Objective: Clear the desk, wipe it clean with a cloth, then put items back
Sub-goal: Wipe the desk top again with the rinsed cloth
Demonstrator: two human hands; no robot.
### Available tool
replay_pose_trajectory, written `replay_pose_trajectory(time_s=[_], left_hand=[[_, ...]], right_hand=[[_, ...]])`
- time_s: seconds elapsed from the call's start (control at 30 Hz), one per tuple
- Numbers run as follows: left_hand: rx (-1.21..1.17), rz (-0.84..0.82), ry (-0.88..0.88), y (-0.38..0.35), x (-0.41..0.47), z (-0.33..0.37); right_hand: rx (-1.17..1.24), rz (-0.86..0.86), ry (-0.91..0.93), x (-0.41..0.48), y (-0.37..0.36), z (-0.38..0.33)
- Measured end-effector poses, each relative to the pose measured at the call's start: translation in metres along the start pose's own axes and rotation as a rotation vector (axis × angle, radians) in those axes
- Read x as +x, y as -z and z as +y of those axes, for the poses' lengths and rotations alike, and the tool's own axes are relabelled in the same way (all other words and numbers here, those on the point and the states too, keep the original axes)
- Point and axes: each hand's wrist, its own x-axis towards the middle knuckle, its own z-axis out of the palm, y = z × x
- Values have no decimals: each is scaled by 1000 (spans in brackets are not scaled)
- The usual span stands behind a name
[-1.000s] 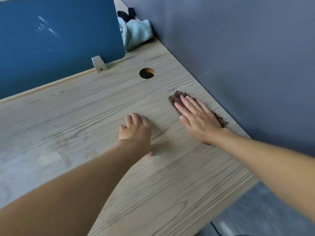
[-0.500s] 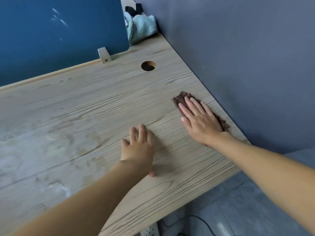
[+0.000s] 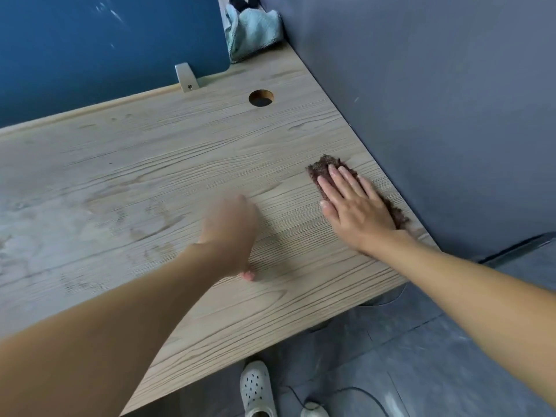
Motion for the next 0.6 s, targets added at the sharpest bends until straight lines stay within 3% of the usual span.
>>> replay_pose_trajectory(time_s=[0.07, 0.17, 0.27, 0.33, 0.47, 0.53, 0.6], left_hand=[[-16, 5, 7, -1, -1, 0], [-26, -1, 13, 1, -2, 2], [-27, -10, 19, 1, -3, 2], [-38, -14, 16, 2, -2, 2], [-59, -1, 14, 0, -1, 1], [-49, -5, 16, 0, -1, 1], [-53, 4, 21, -1, 0, 1]], right_hand=[[-6, 28, 113, -34, -5, -25], [-19, -18, 497, -102, -11, -54], [-37, -106, 727, -93, -6, -32], [-23, -92, 643, -64, -3, -11], [-21, -38, 110, -26, -2, 16], [-9, 5, 27, -33, -5, -2], [-8, -1, 89, -60, -8, -38]])
